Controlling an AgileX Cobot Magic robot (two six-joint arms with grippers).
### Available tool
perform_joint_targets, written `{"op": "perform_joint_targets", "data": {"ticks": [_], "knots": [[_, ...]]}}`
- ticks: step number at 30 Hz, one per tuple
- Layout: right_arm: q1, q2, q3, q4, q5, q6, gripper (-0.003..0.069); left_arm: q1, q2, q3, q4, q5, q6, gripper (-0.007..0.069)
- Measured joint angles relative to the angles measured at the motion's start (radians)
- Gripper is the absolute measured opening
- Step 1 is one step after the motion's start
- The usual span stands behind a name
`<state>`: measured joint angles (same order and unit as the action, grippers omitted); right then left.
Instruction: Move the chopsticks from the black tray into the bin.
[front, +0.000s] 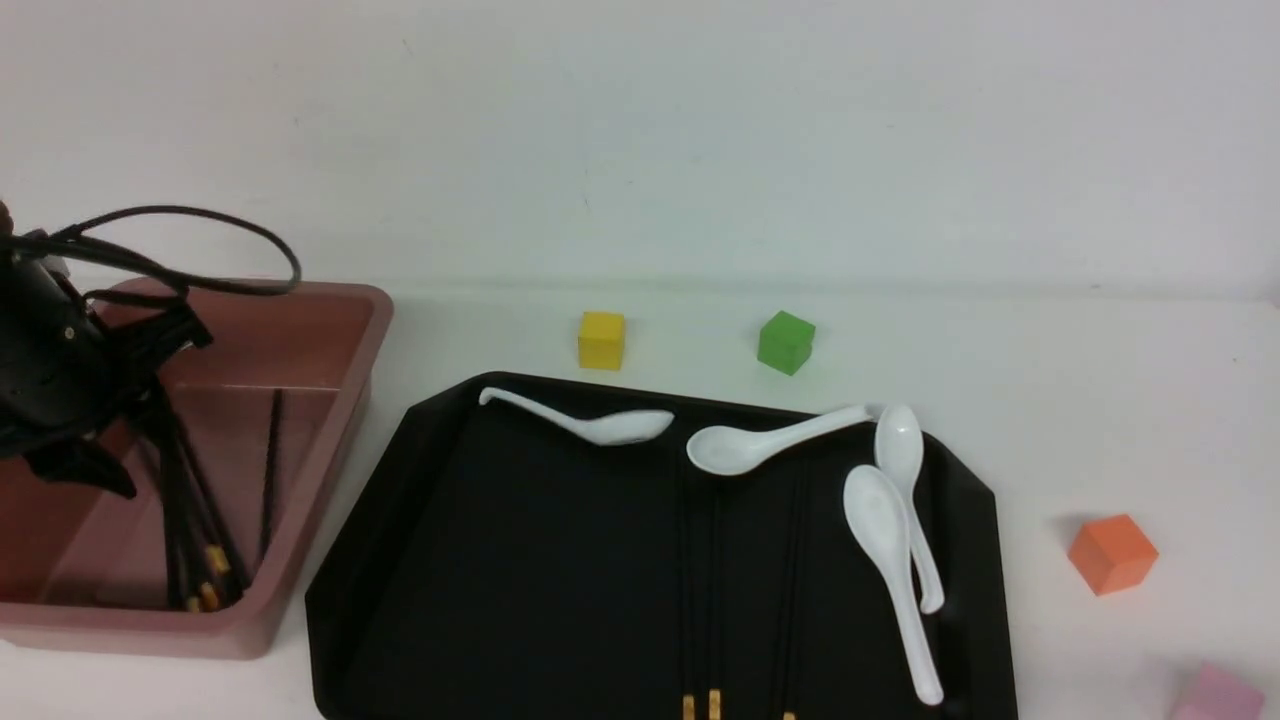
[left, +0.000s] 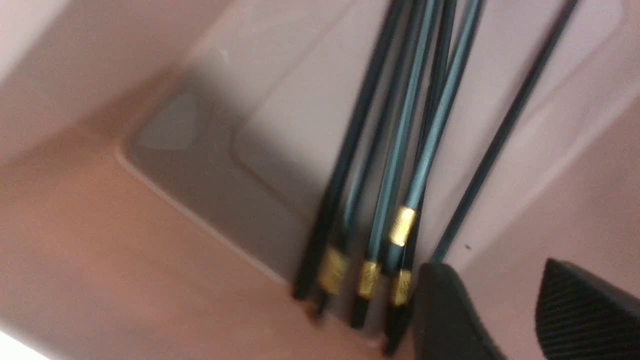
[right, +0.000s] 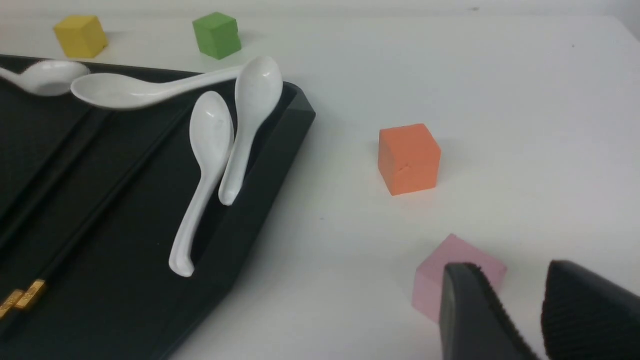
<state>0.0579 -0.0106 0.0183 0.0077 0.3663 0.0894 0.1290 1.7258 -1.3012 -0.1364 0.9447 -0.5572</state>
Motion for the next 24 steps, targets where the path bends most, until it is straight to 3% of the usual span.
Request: {"op": "perform_joint_targets", "data": {"ticks": [4,7,13,15,24], "knots": [[0.0,0.0,0.0,0.0,0.0,0.0,0.0239,0.0,-0.038,0.0,-0.046,0.046,0.076,0.0306],[0.0,0.0,0.0,0.0,0.0,0.0,0.0239,0.0,-0.076,0.0,-0.063,0.091,0.159,0.027],[0.0,0.0,0.0,0.0,0.0,0.0,0.0239,0.0,-0.234,0.025,-0.096,0.213,0.339,0.0024],[0.0,0.0,0.0,0.0,0.0,0.0,0.0239,0.0,-0.298,0.059,-0.117,0.216,0.362,-0.0013],[0.0,0.0,0.0,0.0,0.0,0.0,0.0239,0.0,-0.722,0.411,-0.318,0.154,0.557,-0.0013]]}}
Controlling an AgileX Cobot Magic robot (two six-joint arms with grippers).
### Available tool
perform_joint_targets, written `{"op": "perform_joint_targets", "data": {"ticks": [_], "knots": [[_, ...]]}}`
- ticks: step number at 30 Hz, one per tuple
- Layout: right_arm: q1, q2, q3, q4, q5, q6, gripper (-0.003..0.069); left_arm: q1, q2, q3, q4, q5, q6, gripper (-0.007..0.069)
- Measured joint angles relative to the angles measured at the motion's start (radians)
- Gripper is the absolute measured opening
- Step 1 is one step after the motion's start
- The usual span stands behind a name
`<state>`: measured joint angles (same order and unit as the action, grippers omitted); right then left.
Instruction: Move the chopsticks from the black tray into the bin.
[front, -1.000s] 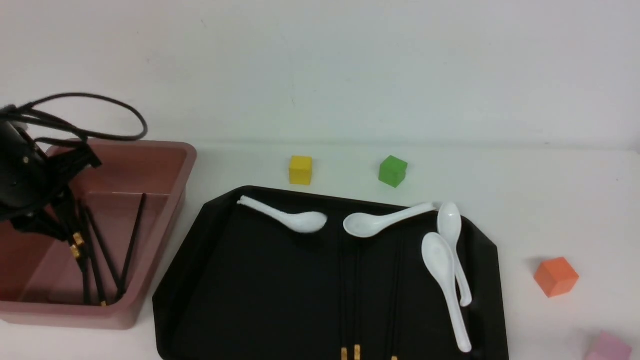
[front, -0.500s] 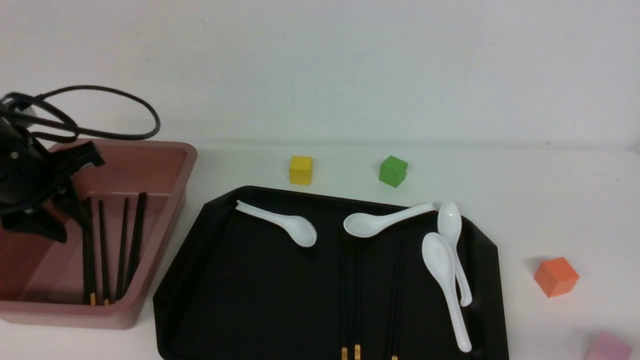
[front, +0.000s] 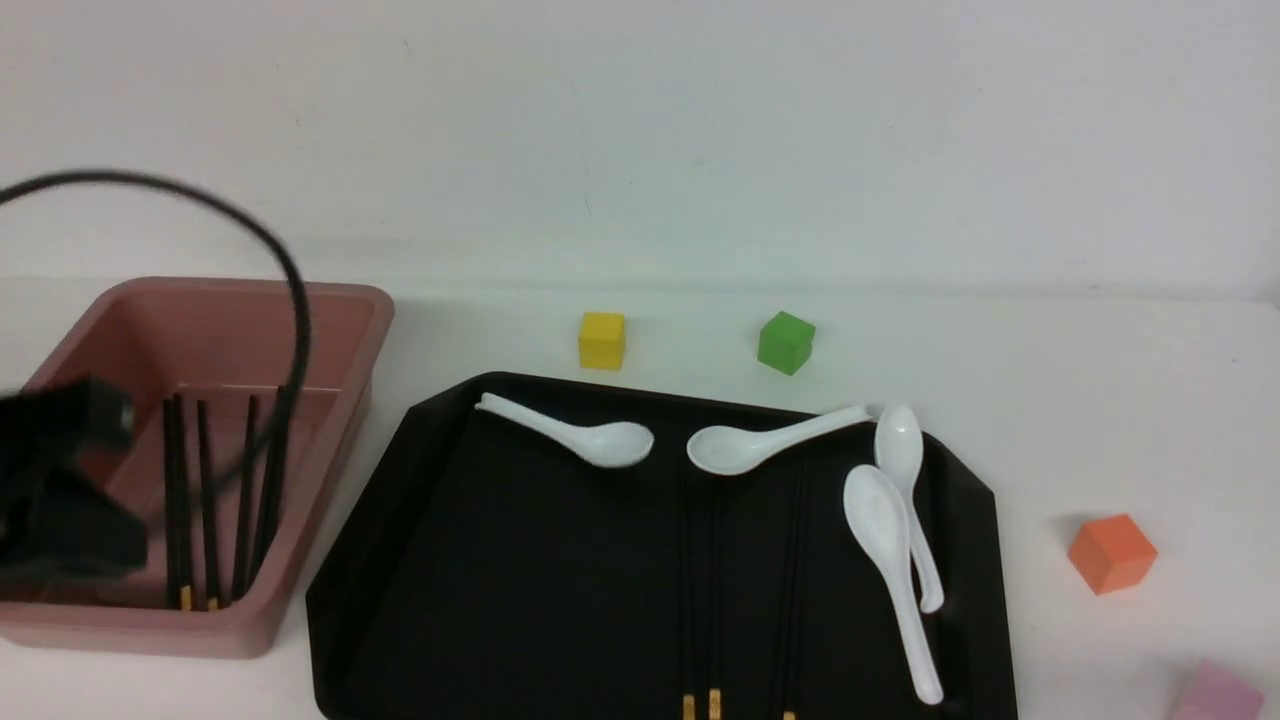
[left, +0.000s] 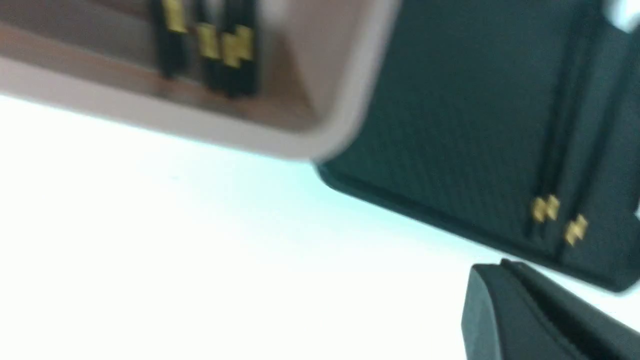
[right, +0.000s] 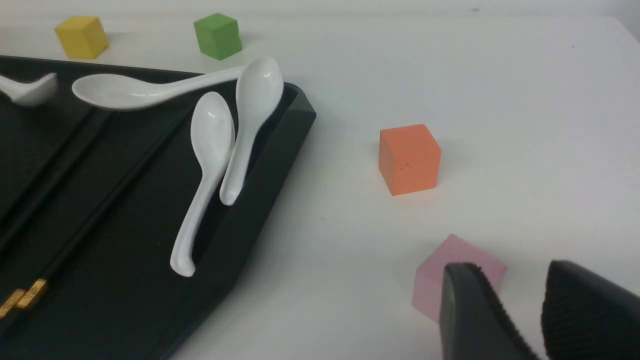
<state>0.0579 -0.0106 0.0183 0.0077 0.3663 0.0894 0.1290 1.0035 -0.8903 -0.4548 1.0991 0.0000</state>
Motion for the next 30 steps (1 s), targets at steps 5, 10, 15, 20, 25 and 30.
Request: {"op": "perform_joint_targets", "data": {"ticks": [5,10,15,20,25,30], "knots": [[0.0,0.0,0.0,0.0,0.0,0.0,0.0239,0.0,-0.296,0.216,-0.113,-0.145,0.093,-0.0013],[0.0,0.0,0.0,0.0,0.0,0.0,0.0239,0.0,-0.517,0.362,-0.172,-0.352,0.106,-0.0013],[0.0,0.0,0.0,0.0,0.0,0.0,0.0239,0.0,-0.63,0.434,-0.184,-0.407,0.108,-0.0013],[0.0,0.0,0.0,0.0,0.0,0.0,0.0239,0.0,-0.647,0.443,-0.184,-0.393,0.11,-0.0013],[0.0,0.0,0.0,0.0,0.0,0.0,0.0239,0.0,-0.647,0.443,-0.184,-0.376,0.11,-0.0013],[0.0,0.0,0.0,0.0,0.0,0.0,0.0239,0.0,-0.647,0.445,-0.185,-0.396,0.11,-0.0013]]}}
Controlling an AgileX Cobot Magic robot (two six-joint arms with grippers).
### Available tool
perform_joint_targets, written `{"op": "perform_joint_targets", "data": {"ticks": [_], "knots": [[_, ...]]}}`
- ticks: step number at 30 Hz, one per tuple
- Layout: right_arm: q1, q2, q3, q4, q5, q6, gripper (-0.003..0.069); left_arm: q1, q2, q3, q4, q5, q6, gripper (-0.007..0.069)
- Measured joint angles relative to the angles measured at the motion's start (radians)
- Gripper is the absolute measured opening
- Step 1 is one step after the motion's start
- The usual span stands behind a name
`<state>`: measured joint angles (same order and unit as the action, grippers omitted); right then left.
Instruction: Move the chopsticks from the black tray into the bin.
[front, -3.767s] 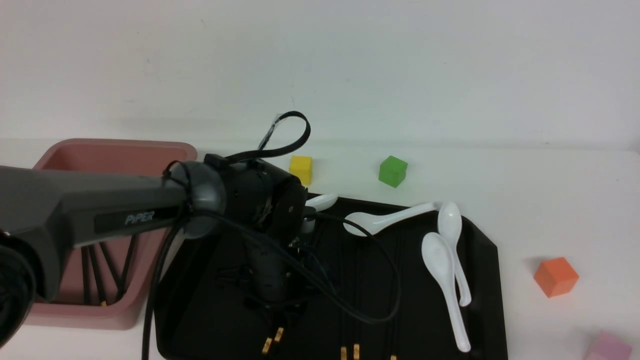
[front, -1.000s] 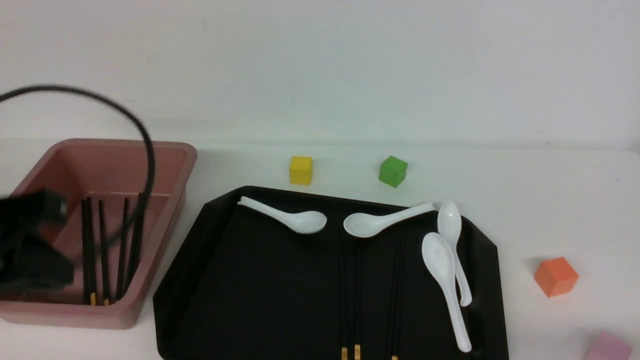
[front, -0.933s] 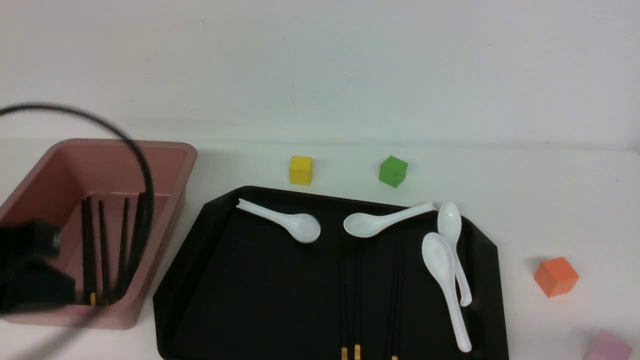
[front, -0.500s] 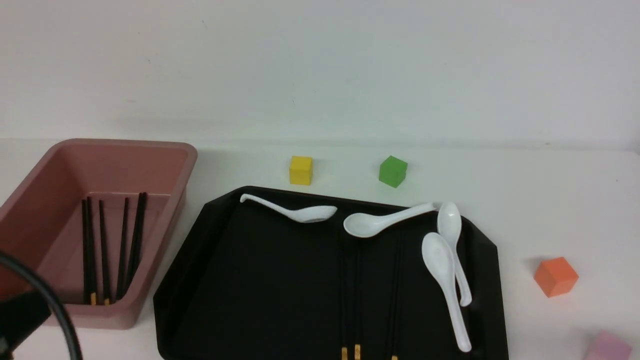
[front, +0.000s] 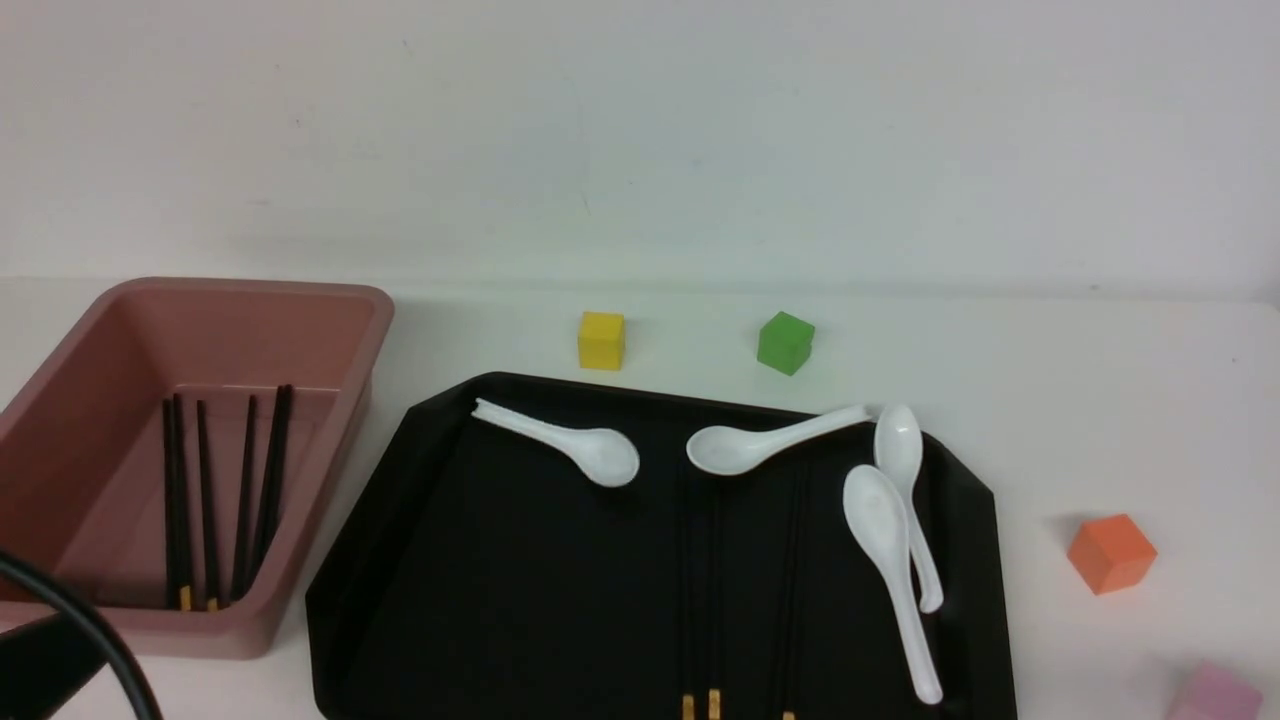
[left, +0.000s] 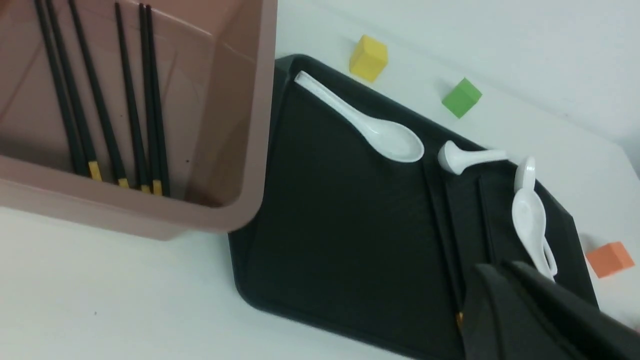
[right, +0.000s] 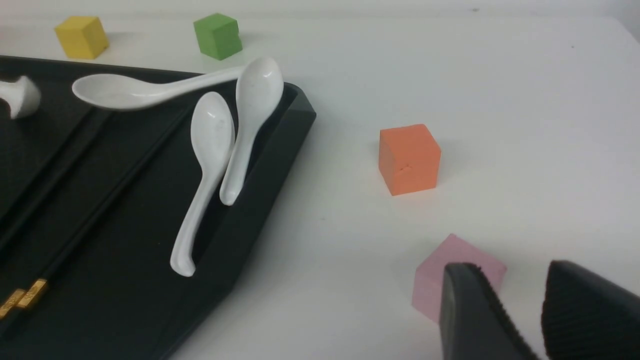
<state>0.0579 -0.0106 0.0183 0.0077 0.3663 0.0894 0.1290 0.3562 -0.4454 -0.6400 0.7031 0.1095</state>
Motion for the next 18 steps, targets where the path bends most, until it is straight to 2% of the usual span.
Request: {"op": "perform_joint_targets", "data": {"ticks": [4,10,13,18], "knots": [[0.0,0.0,0.0,0.002,0.0,0.0,0.0239,-0.015,-0.009,0.026,-0.002,-0.087,0.0,-0.0013],[0.0,0.0,0.0,0.002,0.0,0.0,0.0239,-0.146,-0.102,0.144,0.111,-0.305,-0.048,-0.0013],[0.0,0.0,0.0,0.0,0.0,0.0,0.0239,-0.202,-0.169,0.234,0.247,-0.379,-0.152,-0.0013],[0.0,0.0,0.0,0.0,0.0,0.0,0.0239,-0.262,-0.276,0.37,0.431,-0.405,-0.291,-0.0013]]}}
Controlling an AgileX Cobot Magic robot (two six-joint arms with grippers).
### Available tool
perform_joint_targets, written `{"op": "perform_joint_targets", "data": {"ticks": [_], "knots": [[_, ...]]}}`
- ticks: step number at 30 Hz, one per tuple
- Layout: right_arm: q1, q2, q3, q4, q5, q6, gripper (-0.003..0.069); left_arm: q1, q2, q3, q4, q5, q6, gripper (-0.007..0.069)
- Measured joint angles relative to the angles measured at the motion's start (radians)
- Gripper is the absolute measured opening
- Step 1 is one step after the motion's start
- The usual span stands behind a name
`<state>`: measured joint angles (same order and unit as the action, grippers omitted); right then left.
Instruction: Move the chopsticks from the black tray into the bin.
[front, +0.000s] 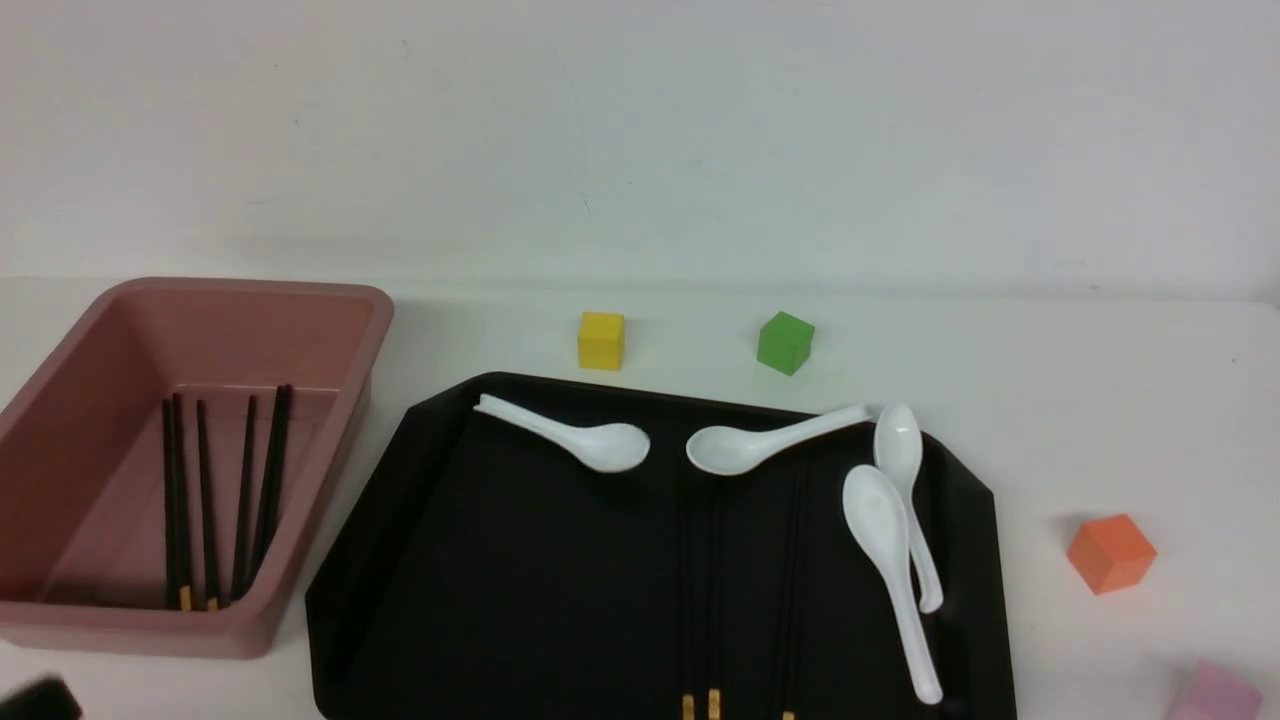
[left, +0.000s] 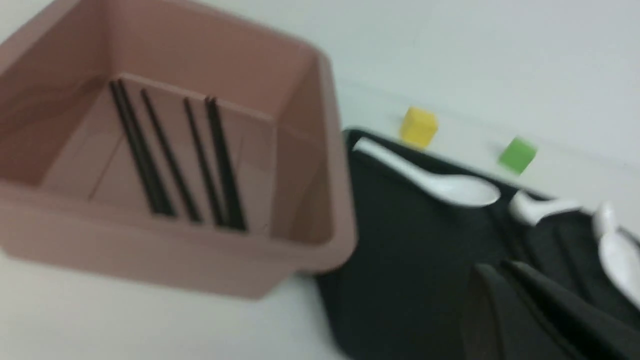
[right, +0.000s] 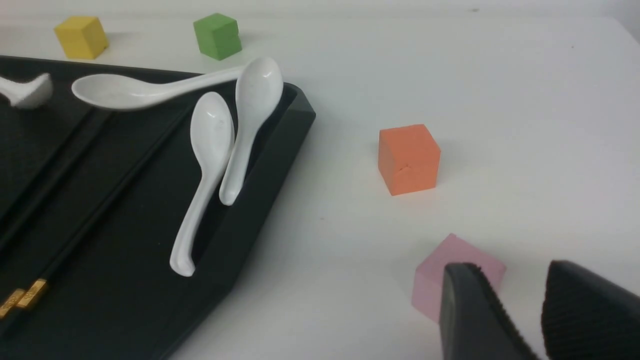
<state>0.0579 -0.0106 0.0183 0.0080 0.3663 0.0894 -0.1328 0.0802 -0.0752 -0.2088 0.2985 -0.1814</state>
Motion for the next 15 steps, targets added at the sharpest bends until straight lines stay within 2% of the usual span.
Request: {"op": "perform_joint_targets", "data": {"ticks": [6,15], "knots": [[0.0,0.0,0.0,0.0,0.0,0.0,0.0239,-0.013,-0.088,0.1,0.08,0.005,-0.043,-0.0013],[0.0,0.0,0.0,0.0,0.0,0.0,0.0239,-0.013,-0.092,0.105,0.118,0.071,-0.043,-0.0013]]}}
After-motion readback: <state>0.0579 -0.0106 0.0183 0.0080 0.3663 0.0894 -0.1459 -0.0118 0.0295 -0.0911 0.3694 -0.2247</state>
